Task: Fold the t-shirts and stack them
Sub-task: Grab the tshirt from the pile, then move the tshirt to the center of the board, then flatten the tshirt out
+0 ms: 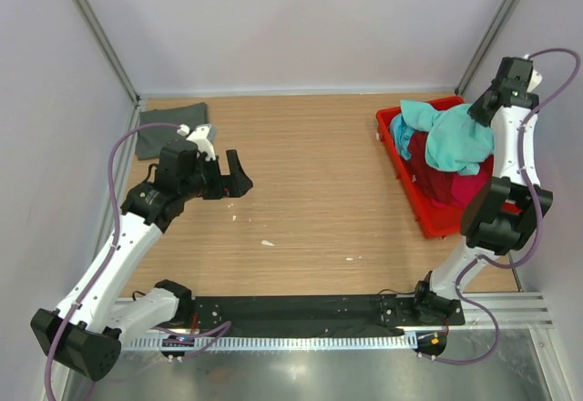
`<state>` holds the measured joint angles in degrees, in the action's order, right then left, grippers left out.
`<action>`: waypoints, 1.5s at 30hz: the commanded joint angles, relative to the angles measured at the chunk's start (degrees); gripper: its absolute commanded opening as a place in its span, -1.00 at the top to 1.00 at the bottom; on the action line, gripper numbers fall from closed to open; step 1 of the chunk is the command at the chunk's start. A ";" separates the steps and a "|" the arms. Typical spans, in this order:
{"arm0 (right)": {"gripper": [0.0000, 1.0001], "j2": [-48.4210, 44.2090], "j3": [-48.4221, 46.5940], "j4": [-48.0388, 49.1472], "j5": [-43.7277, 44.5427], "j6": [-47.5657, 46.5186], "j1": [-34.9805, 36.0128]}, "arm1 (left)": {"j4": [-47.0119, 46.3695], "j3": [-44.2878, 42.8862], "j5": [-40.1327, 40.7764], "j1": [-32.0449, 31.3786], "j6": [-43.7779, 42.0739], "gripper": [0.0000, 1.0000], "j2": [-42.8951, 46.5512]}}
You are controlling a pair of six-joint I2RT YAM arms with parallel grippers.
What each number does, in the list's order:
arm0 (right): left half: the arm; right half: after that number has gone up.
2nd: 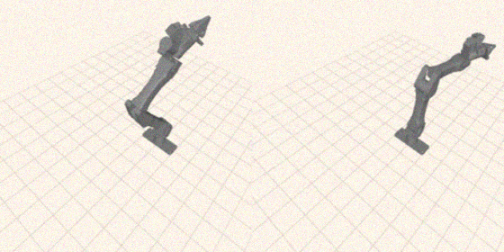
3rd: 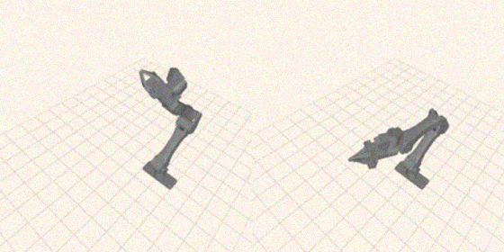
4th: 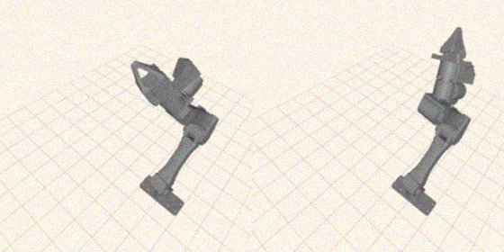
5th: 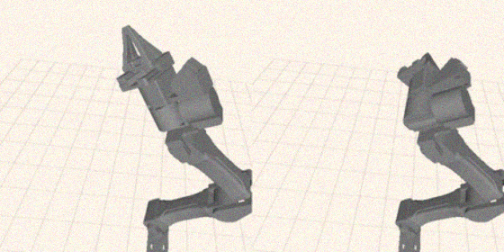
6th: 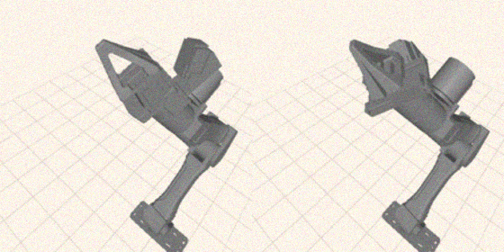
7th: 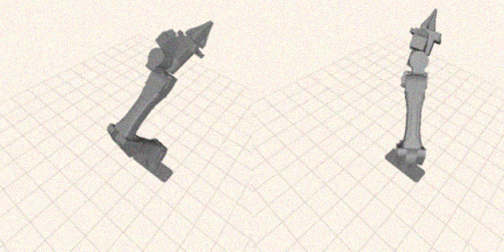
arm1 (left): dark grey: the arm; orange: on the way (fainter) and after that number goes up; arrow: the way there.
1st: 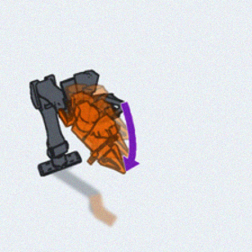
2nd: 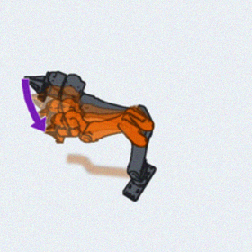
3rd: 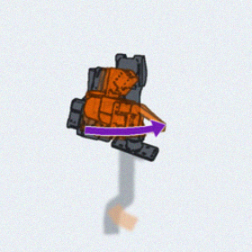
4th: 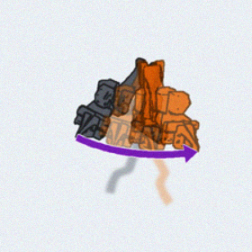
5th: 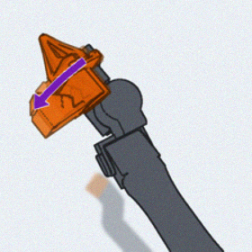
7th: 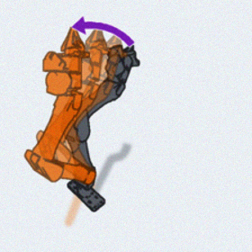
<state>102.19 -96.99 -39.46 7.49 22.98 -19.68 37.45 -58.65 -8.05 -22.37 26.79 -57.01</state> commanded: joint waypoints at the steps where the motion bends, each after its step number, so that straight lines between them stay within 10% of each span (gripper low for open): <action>1: 0.95 -7.01 -10.83 -3.68 -0.10 -1.62 0.70 | -2.38 -0.50 -1.08 -0.04 0.99 -0.99 0.59; 13: 0.97 -11.84 -24.38 -6.16 -18.95 2.23 3.07 | -0.63 -4.97 -1.00 0.05 3.80 -0.99 2.26; 19: 0.97 -14.21 -23.25 2.45 -30.50 8.04 17.20 | 5.43 -10.50 3.92 0.31 4.15 -0.99 0.33; 25: 0.92 -22.46 2.72 12.02 -27.09 9.62 32.15 | 8.34 -10.17 4.28 0.75 4.06 -1.00 -0.03; 29: 0.35 -22.31 20.32 10.32 -24.90 7.26 33.04 | 6.85 -5.87 1.91 0.75 5.55 -0.97 0.33; 45: 0.04 -31.17 42.92 4.48 -11.45 4.61 45.94 | -2.21 6.78 -2.33 0.57 13.82 -0.67 -13.65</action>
<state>72.99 -57.95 -36.62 -6.35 26.09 22.33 37.60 -54.19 -10.68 -21.89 38.17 -71.64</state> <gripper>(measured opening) 0.477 0.838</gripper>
